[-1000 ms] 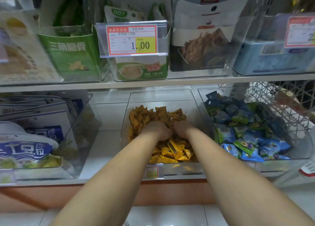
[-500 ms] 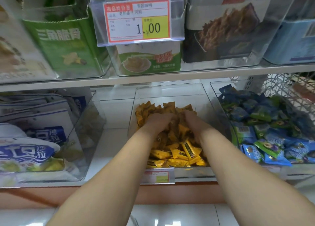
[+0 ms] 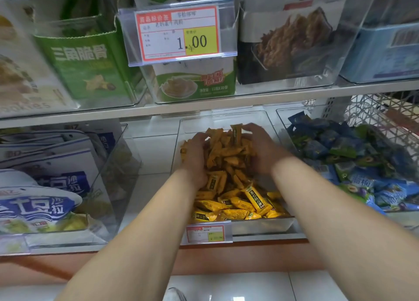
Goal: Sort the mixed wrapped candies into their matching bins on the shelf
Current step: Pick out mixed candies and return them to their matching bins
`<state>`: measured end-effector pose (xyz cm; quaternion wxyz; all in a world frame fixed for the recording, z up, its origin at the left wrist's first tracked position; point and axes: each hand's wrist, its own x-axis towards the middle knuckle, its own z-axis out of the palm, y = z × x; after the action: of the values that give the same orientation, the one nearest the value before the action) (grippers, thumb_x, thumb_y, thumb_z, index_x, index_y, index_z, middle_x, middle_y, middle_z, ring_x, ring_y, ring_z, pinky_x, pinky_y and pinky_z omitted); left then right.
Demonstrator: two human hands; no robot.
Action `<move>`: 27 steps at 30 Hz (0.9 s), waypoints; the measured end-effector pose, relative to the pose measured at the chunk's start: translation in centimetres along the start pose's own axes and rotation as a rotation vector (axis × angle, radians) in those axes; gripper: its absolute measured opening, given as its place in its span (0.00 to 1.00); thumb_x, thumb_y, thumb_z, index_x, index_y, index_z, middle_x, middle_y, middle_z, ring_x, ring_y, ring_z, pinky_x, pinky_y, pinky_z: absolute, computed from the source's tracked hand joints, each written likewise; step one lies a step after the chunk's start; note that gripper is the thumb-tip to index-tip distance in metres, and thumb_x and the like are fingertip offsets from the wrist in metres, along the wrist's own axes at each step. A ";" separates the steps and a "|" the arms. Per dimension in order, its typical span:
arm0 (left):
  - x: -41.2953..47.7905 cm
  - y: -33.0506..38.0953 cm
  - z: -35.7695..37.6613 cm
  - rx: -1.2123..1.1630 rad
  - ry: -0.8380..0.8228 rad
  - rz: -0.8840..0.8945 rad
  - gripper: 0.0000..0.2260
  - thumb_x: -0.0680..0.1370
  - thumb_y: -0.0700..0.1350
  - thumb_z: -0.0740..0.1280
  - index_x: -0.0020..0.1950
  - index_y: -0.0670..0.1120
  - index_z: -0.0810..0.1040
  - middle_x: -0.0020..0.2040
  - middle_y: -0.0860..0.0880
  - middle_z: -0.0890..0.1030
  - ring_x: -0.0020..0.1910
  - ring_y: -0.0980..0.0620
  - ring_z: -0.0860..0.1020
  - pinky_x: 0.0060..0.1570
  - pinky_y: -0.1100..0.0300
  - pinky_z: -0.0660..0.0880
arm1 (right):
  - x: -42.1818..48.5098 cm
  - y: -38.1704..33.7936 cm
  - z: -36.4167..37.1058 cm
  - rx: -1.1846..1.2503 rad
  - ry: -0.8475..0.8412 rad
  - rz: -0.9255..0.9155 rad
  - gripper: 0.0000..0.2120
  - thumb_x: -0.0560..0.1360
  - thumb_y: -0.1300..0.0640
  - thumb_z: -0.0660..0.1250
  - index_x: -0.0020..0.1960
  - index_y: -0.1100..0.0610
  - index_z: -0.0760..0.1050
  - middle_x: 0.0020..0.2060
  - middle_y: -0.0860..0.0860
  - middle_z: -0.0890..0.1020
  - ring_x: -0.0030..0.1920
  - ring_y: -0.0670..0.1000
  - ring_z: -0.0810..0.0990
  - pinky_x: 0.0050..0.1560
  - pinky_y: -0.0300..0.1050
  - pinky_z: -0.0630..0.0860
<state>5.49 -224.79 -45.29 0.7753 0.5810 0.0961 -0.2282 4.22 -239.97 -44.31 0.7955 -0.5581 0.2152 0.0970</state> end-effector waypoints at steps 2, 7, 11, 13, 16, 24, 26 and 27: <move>-0.4 0.7 0.1 -0.089 -0.051 0.024 0.19 0.77 0.57 0.61 0.49 0.45 0.85 0.47 0.42 0.84 0.43 0.42 0.83 0.43 0.52 0.79 | -0.2 -1.4 -0.4 -0.032 -0.057 0.010 0.20 0.78 0.41 0.60 0.50 0.58 0.79 0.38 0.56 0.81 0.41 0.57 0.79 0.51 0.51 0.73; -1.9 2.2 0.4 -0.149 -0.100 0.062 0.22 0.78 0.58 0.60 0.65 0.46 0.79 0.60 0.41 0.82 0.55 0.40 0.81 0.58 0.43 0.77 | -1.4 -4.0 -1.8 -0.180 -0.091 0.010 0.24 0.75 0.37 0.63 0.59 0.55 0.78 0.43 0.54 0.83 0.41 0.56 0.81 0.43 0.48 0.80; -2.8 2.8 0.4 0.026 -0.088 0.166 0.10 0.81 0.52 0.61 0.53 0.55 0.83 0.46 0.51 0.86 0.40 0.48 0.84 0.37 0.53 0.81 | -2.4 -4.7 -3.1 -0.367 -0.088 -0.064 0.21 0.75 0.35 0.62 0.57 0.49 0.81 0.53 0.53 0.82 0.50 0.55 0.80 0.50 0.48 0.73; -3.7 3.4 0.3 0.222 -0.046 0.192 0.09 0.79 0.55 0.64 0.50 0.59 0.84 0.52 0.50 0.85 0.51 0.47 0.83 0.53 0.47 0.80 | -3.2 -4.7 -2.7 -0.570 -0.078 -0.173 0.19 0.78 0.38 0.59 0.61 0.46 0.79 0.58 0.50 0.81 0.56 0.53 0.79 0.51 0.47 0.68; -4.7 4.1 -0.5 0.702 -0.083 0.324 0.19 0.77 0.59 0.61 0.64 0.55 0.79 0.66 0.50 0.78 0.65 0.49 0.75 0.69 0.46 0.68 | -4.0 -3.6 -1.2 -0.912 0.028 -0.386 0.17 0.80 0.45 0.61 0.61 0.53 0.79 0.57 0.51 0.81 0.56 0.54 0.79 0.49 0.45 0.71; -6.4 4.8 -4.8 1.465 -0.082 0.640 0.16 0.81 0.46 0.61 0.67 0.61 0.76 0.65 0.57 0.79 0.63 0.53 0.77 0.63 0.53 0.72 | -4.1 3.9 3.3 -1.500 -0.557 -0.485 0.21 0.78 0.37 0.60 0.69 0.39 0.73 0.71 0.43 0.73 0.72 0.49 0.67 0.74 0.54 0.61; -6.7 5.0 -5.5 1.481 -0.024 0.710 0.16 0.79 0.50 0.63 0.65 0.63 0.77 0.65 0.59 0.79 0.63 0.54 0.76 0.63 0.57 0.72 | -3.0 5.4 3.6 -1.815 -0.544 -0.455 0.31 0.73 0.27 0.52 0.74 0.35 0.63 0.77 0.44 0.62 0.78 0.53 0.54 0.76 0.61 0.50; -6.7 5.1 -5.9 1.474 -0.010 0.730 0.16 0.78 0.52 0.64 0.64 0.64 0.77 0.65 0.59 0.79 0.64 0.54 0.76 0.62 0.60 0.71 | -2.5 5.6 3.5 -1.904 -0.502 -0.440 0.35 0.71 0.24 0.50 0.75 0.35 0.60 0.79 0.44 0.58 0.79 0.54 0.49 0.76 0.63 0.45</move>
<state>2.68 -216.44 -40.01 0.2208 0.9346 -0.2770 0.0310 0.65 -234.50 -46.93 0.0416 -0.9519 -0.2334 0.1942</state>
